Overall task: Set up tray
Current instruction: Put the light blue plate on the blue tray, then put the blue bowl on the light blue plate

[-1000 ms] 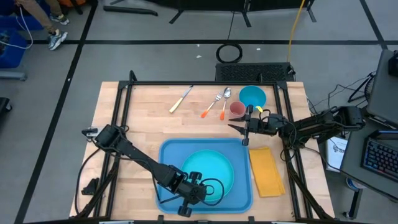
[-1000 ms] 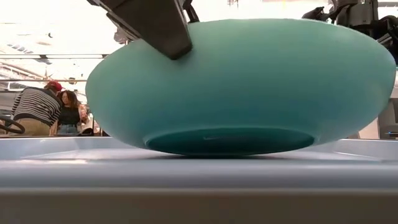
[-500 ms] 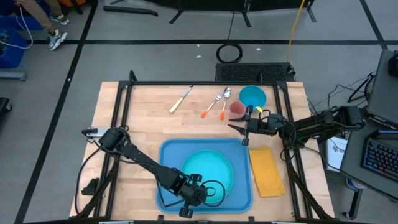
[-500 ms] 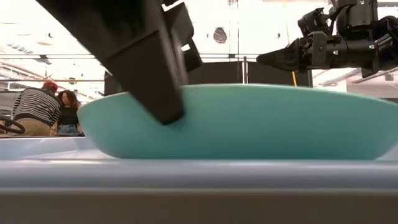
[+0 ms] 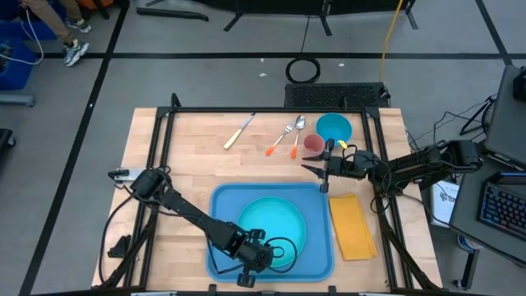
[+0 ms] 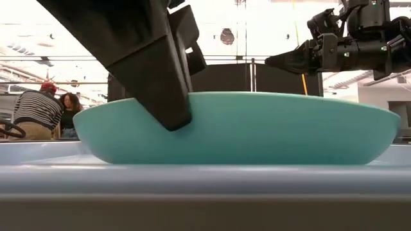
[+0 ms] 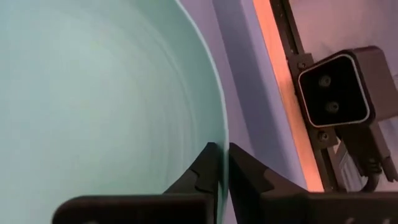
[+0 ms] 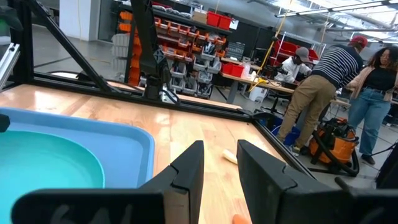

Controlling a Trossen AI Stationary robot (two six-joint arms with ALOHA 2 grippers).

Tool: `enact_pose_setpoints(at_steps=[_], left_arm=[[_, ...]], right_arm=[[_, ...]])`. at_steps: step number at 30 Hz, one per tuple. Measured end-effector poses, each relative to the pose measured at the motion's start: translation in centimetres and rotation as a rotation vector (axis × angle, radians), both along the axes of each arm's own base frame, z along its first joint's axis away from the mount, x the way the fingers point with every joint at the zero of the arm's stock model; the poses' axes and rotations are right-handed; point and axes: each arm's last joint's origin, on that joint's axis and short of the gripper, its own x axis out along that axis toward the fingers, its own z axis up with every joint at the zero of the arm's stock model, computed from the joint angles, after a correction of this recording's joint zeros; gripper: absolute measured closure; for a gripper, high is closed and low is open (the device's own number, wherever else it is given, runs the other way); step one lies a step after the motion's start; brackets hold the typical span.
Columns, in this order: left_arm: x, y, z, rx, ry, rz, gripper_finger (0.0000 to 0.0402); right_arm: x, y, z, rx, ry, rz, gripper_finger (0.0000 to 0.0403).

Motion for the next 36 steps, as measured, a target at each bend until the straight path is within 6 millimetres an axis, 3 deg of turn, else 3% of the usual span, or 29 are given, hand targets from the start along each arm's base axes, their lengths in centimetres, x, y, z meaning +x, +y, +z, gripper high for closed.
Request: enact_pose_setpoints(at_steps=[23,36], left_arm=[[-0.01,-0.06,0.00,-0.018,0.009,0.026,0.0362],[0.02,-0.22,0.05,-0.042,0.010,0.035,0.0248]], right_arm=[[0.00,0.00,0.00,0.000,0.000,0.000,0.0316],[0.00,0.00,-0.01,0.000,0.001,0.000,0.0316]])
